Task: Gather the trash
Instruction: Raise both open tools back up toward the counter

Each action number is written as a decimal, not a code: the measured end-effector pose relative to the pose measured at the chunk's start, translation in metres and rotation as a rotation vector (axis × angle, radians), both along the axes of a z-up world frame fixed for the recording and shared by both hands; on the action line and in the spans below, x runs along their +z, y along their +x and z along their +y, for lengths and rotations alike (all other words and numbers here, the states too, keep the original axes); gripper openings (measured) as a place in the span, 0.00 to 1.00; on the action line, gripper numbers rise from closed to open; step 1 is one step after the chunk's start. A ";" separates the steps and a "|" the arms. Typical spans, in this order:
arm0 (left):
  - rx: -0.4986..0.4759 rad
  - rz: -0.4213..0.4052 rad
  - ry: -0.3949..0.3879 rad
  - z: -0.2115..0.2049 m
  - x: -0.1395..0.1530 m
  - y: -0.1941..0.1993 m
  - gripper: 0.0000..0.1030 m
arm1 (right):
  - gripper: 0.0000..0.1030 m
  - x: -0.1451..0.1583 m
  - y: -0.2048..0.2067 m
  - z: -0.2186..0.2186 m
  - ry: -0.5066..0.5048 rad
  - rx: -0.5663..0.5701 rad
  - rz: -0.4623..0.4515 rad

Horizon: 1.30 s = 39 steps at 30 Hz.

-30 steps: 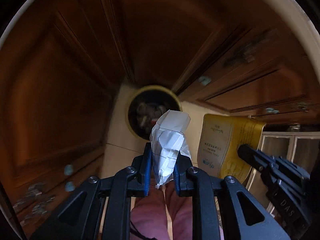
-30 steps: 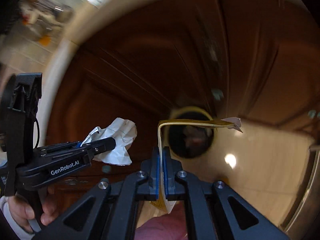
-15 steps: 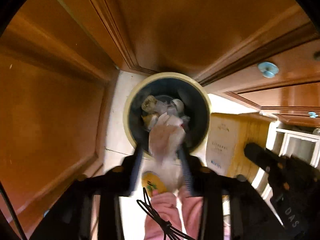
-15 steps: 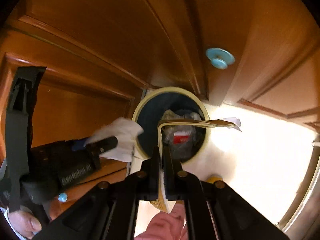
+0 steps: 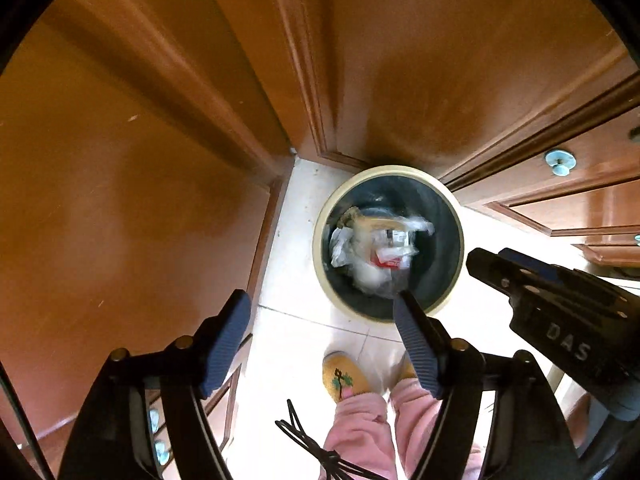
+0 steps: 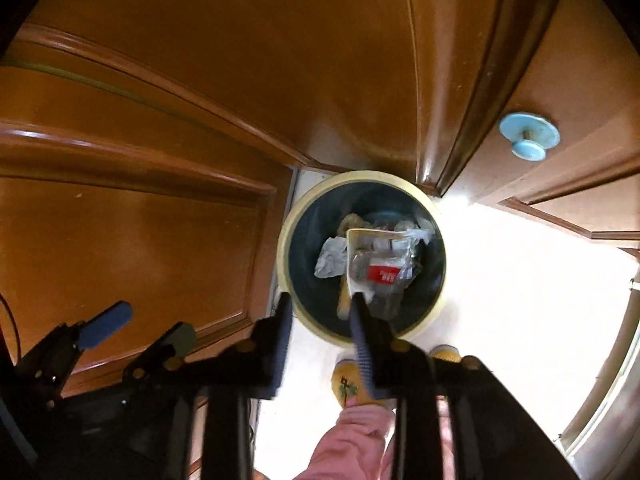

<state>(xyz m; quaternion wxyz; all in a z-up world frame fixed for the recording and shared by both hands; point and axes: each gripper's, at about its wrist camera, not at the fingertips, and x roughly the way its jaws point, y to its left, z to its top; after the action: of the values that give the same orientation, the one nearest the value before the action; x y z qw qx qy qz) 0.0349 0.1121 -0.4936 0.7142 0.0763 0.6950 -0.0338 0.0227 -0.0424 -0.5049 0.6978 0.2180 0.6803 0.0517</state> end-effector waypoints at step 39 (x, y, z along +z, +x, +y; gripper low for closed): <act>-0.140 -0.770 -0.132 -0.030 0.534 -0.039 0.93 | 0.39 0.500 -0.101 -0.040 -0.177 -0.138 -0.664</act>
<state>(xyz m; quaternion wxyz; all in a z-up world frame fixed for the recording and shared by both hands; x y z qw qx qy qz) -0.0037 0.0824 0.0401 0.9218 0.0845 0.3660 -0.0959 -0.0783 -0.0826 -0.0048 0.8991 0.1732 0.4018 0.0133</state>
